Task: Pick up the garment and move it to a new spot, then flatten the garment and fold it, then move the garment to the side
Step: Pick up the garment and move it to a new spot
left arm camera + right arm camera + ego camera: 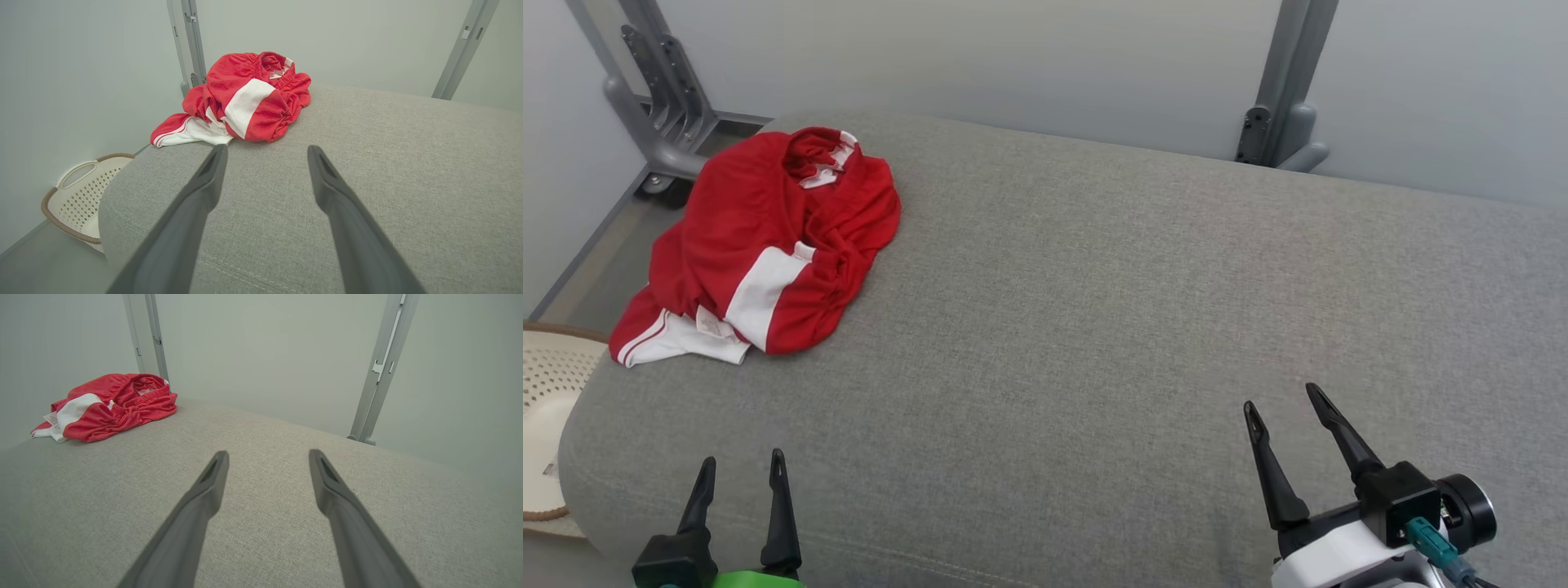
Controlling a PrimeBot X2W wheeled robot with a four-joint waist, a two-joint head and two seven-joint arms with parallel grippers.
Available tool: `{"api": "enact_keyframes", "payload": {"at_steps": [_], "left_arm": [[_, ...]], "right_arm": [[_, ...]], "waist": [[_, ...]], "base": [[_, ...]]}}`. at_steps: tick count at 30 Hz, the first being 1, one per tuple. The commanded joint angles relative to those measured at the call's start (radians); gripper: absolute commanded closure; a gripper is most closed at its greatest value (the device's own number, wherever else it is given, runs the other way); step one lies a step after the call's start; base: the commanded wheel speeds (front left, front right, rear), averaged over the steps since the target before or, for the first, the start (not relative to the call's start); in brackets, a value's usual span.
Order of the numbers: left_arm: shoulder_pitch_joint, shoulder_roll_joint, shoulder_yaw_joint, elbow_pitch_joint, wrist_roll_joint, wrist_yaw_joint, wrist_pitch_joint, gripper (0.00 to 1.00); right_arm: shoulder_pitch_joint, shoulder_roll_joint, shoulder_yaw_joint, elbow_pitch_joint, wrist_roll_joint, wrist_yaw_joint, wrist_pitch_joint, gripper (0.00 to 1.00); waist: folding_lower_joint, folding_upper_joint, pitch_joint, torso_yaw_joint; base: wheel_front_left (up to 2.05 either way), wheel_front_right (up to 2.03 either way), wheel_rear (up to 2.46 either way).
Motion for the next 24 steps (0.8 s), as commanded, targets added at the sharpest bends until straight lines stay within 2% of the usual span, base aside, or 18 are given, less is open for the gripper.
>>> {"api": "enact_keyframes", "payload": {"at_steps": [1, 6, 11, 19, 23, 24], "left_arm": [[0.004, -0.001, 0.004, -0.008, -0.002, 0.001, -0.001, 0.00], [-0.056, -0.004, -0.011, -0.008, -0.015, -0.011, -0.001, 0.00], [-0.184, 0.005, -0.011, 0.074, -0.045, -0.021, 0.001, 0.00], [-0.500, 0.074, 0.052, 0.254, -0.112, -0.003, 0.112, 0.00], [-0.627, 0.106, 0.093, 0.354, -0.164, 0.005, 0.184, 0.00], [-0.650, 0.130, 0.096, 0.381, -0.156, 0.008, 0.199, 0.00]], "right_arm": [[-0.009, -0.003, 0.004, 0.003, 0.002, -0.001, -0.003, 0.00], [-0.032, -0.019, 0.010, 0.004, 0.000, -0.001, -0.003, 0.00], [-0.079, -0.045, 0.001, -0.008, -0.011, -0.001, -0.003, 0.00], [-0.171, -0.063, -0.006, -0.021, -0.022, -0.001, -0.003, 0.00], [-0.214, -0.056, 0.010, -0.020, -0.025, -0.001, -0.003, 0.00], [-0.227, -0.051, 0.014, -0.020, -0.023, -0.001, -0.003, 0.00]], "waist": [[0.0000, 0.0000, 0.016, 0.021], [0.0000, 0.0000, 0.080, -0.017], [0.0000, 0.0000, 0.204, -0.071], [0.0000, 0.0000, 0.414, -0.144], [0.0000, 0.0000, 0.477, -0.178], [0.0000, 0.0000, 0.490, -0.188]], "base": [[0.00, 0.00, 0.00], [0.00, 0.00, 0.00], [0.00, 0.00, 0.00], [0.00, 0.00, 0.00], [0.00, 0.00, 0.00], [0.00, 0.00, 0.00]]}}
